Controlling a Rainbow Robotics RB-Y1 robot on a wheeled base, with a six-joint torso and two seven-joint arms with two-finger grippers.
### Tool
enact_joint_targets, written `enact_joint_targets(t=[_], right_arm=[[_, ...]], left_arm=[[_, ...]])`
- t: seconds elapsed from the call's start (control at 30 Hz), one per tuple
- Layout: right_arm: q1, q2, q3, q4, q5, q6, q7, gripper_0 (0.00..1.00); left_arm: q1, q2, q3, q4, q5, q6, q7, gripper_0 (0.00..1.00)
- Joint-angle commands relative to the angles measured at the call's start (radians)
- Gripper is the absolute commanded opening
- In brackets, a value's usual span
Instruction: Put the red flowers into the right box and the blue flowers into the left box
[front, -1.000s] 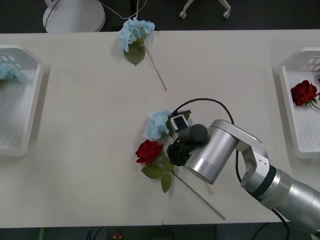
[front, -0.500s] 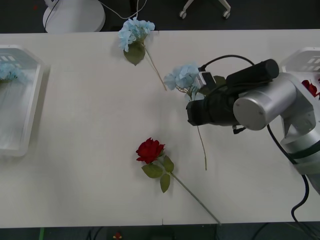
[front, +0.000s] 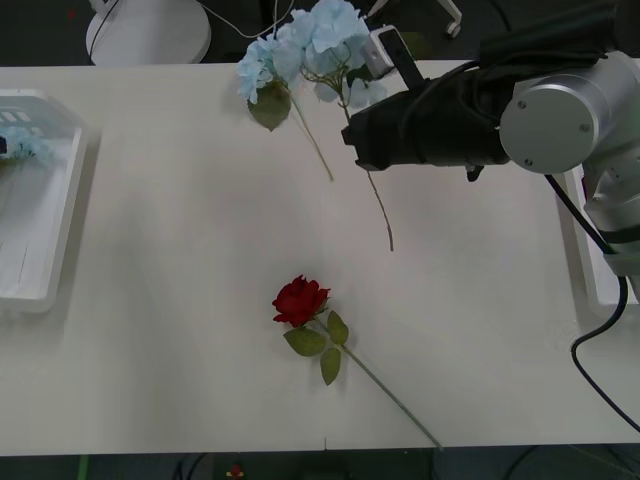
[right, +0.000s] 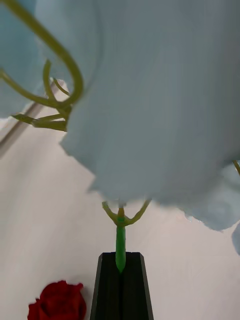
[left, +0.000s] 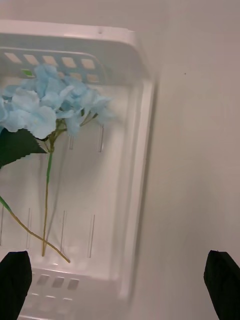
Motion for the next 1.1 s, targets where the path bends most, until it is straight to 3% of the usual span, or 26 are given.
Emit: enact_joint_targets(t=[0.03,0.17,0.3,0.47,0.83,1.1], right_arm=[[-0.075,0.013,-0.003,-0.041,-0.059,-0.079,0.077,0.0],[-0.109,0.051,-0.003,-0.041,-0.096,-0.124,0.073,0.0],[-0.143,0.106,-0.003,-0.034,-0.09,-0.147,0.062,0.0],[-0.172,0.165,-0.003,-0.001,-0.085,-0.174,0.059,0.0],[-0.221,0.278,0.0,0.083,-0.036,-0.206,0.059,0.0],[-0.221,0.295,0.015,0.083,-0.025,-0.211,0.054,0.0]], left_arm=[[-0.08,-0.052,-0.087,-0.122,0.013,0.043,0.255,1.0],[-0.073,-0.144,-0.117,-0.174,0.024,0.008,0.244,1.0],[-0.036,-0.221,-0.074,-0.2,0.042,-0.006,0.106,1.0],[0.041,-0.235,-0.011,-0.203,0.242,-0.034,-0.066,1.0],[0.412,-0.233,-0.01,-0.203,0.909,-0.365,-0.388,1.0],[0.59,-0.235,-0.13,-0.205,1.305,-0.614,-0.639,1.0]])
